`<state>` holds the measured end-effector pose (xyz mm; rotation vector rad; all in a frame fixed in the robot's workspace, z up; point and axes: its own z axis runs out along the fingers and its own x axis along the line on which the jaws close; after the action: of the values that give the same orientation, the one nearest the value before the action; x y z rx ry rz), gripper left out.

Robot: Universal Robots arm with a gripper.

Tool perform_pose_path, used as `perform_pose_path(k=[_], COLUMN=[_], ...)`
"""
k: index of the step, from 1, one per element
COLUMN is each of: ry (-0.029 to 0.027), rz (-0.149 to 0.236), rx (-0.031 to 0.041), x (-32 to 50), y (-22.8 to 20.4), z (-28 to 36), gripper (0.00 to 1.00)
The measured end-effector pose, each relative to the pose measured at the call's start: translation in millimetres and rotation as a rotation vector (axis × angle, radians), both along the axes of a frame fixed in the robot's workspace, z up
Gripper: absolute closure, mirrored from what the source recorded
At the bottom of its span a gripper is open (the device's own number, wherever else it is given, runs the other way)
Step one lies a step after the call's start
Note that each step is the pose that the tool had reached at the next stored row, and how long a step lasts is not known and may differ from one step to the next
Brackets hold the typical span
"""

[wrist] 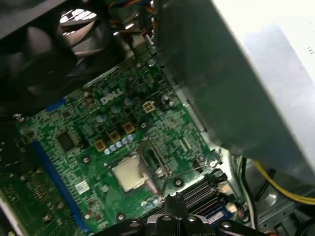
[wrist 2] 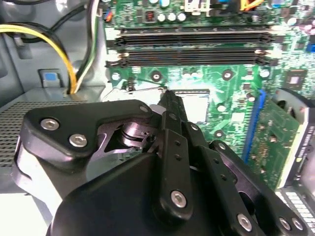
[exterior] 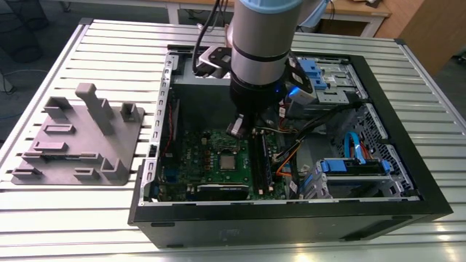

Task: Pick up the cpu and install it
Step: 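Close the cpu cover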

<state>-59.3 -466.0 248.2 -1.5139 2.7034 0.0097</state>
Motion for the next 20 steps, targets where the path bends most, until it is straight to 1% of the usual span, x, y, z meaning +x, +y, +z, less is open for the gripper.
perform_pose_path(k=[2, 3, 5, 7, 14, 20], ry=[0.0000, 0.0000, 0.0000, 0.0000, 0.0000, 0.0000], rz=[0.000, 0.000, 0.000, 0.000, 0.000, 0.000], rx=[-0.0006, -0.0009, -0.0015, -0.0039, -0.0042, -0.0042], x=[0.0, -0.1, 0.0, 0.0, -0.3, -0.2], y=[-3.2, -3.7, -3.8, -3.8, -3.8, -3.5], z=[0.0, 0.0, 0.0, -0.2, -1.8, -1.8], gripper=[0.89, 0.89, 0.89, 0.89, 0.89, 0.89])
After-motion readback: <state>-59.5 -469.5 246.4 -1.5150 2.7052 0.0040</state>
